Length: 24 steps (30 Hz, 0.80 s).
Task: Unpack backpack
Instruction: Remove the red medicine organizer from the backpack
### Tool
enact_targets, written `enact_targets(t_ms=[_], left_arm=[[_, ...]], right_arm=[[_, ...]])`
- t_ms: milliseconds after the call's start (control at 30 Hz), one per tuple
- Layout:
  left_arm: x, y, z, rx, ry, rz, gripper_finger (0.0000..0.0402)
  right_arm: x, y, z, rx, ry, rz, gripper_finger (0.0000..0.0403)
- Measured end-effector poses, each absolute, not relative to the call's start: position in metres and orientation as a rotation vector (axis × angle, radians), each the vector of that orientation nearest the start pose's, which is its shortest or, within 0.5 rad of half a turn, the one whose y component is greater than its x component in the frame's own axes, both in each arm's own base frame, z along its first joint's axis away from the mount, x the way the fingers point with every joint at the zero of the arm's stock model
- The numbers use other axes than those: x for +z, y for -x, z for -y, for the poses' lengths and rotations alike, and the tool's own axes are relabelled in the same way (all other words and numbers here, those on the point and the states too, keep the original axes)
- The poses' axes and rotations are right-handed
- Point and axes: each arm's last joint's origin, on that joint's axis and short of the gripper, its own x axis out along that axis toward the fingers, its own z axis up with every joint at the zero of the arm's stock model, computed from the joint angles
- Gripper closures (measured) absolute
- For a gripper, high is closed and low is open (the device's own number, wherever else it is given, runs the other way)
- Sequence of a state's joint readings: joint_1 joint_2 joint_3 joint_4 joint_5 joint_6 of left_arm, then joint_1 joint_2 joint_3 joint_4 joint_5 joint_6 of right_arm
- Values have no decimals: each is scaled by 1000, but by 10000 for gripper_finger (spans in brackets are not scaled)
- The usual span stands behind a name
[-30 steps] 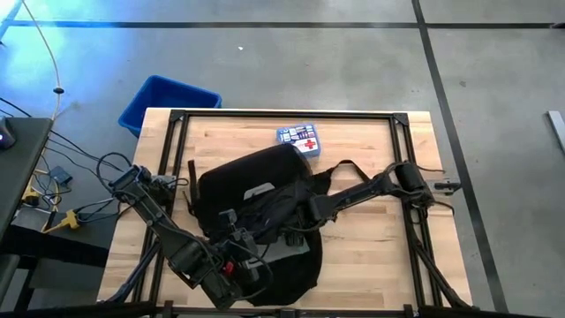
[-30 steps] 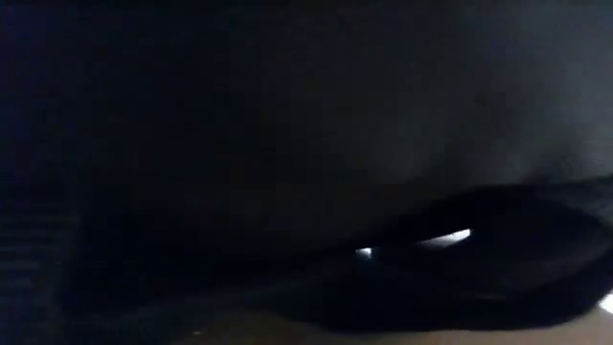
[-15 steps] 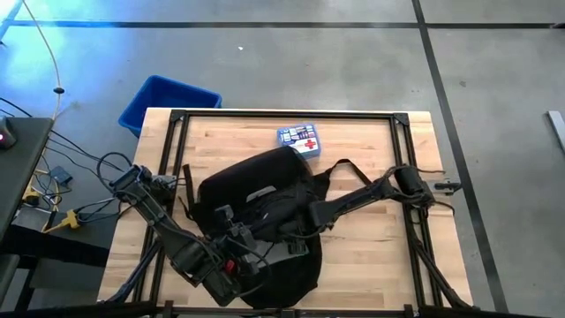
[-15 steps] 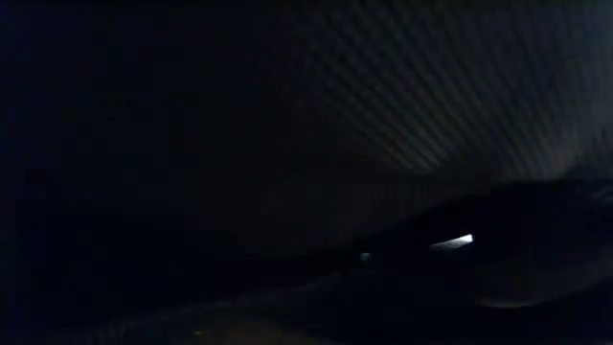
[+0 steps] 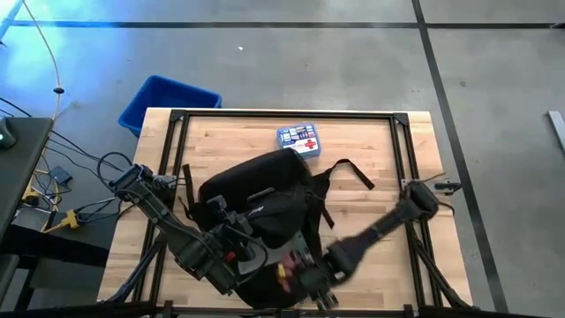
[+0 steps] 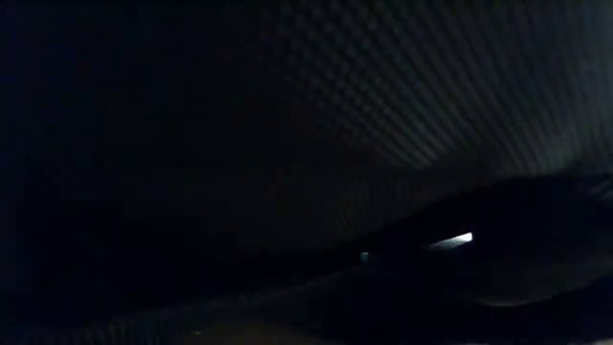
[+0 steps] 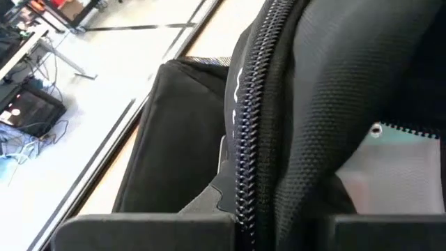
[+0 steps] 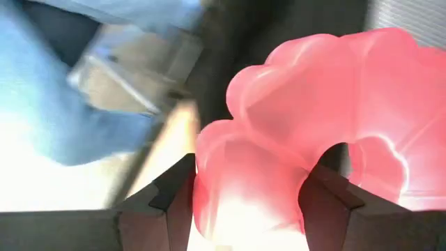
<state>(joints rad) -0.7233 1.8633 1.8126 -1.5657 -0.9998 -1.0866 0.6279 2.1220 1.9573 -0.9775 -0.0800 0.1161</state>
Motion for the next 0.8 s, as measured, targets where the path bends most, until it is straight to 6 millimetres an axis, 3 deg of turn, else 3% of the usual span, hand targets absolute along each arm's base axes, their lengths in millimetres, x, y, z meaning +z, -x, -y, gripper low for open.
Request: enact_targets(t_ms=[200,267,333,433,533,667,800], left_arm=[[318,-268,211,640,-221,-817,401],[317,-266,213,611,-204,-876,401],[315,-263,216,580,-172,-939,401],[314,-258,221,539,-149,-1001,401],[314,-254,226,522,-159,-1005,401],[314,-250,231,508,-169,-990,401],[315,-249,232,519,-196,-942,401]], right_arm=[[310,-319,-311,604,256,-1098,229],[328,-304,-311,490,339,-1085,229],[344,-295,-299,323,434,-1077,229],[356,-296,-270,103,500,-1109,229],[363,-309,-228,63,473,-1112,229],[365,-324,-141,-129,395,-1178,229],[346,-346,-46,-181,165,-1185,229]])
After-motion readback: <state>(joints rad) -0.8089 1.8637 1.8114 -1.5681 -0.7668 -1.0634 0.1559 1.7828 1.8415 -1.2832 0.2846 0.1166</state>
